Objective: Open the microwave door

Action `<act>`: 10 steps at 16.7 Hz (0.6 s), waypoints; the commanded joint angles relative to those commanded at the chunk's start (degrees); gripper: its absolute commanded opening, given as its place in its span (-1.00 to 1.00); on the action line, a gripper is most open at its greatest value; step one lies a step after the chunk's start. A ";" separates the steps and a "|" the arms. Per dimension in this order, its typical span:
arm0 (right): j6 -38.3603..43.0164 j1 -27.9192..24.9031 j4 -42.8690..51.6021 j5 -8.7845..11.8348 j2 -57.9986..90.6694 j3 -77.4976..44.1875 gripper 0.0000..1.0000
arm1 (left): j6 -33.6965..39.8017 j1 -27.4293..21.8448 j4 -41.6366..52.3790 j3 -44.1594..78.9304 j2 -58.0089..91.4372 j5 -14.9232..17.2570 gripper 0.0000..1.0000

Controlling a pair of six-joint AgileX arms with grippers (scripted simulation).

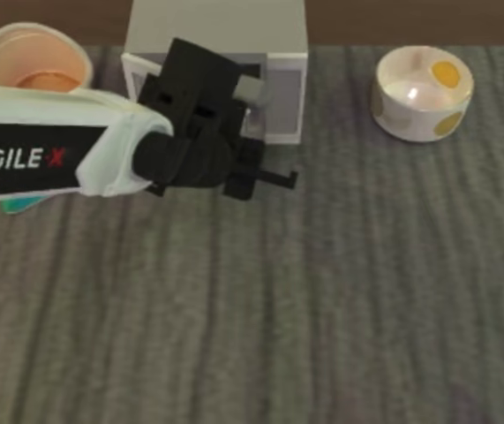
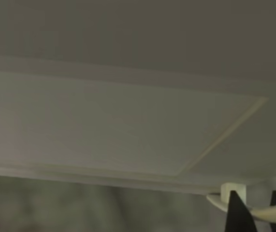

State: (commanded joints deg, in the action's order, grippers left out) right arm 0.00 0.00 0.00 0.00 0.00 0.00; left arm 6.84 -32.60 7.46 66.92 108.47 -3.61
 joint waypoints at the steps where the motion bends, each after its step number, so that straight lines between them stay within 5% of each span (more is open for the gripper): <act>1: 0.00 0.00 0.00 0.00 0.00 0.00 1.00 | -0.58 0.23 -0.15 -0.41 -0.27 0.34 -1.00; 10: 0.00 0.00 0.00 0.00 0.00 0.00 1.00 | -1.29 0.54 -0.28 -0.97 -0.55 0.78 -1.00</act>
State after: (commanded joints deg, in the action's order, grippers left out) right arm 0.00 0.00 0.00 0.00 0.00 0.00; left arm 5.55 -32.06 7.18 65.95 107.92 -2.83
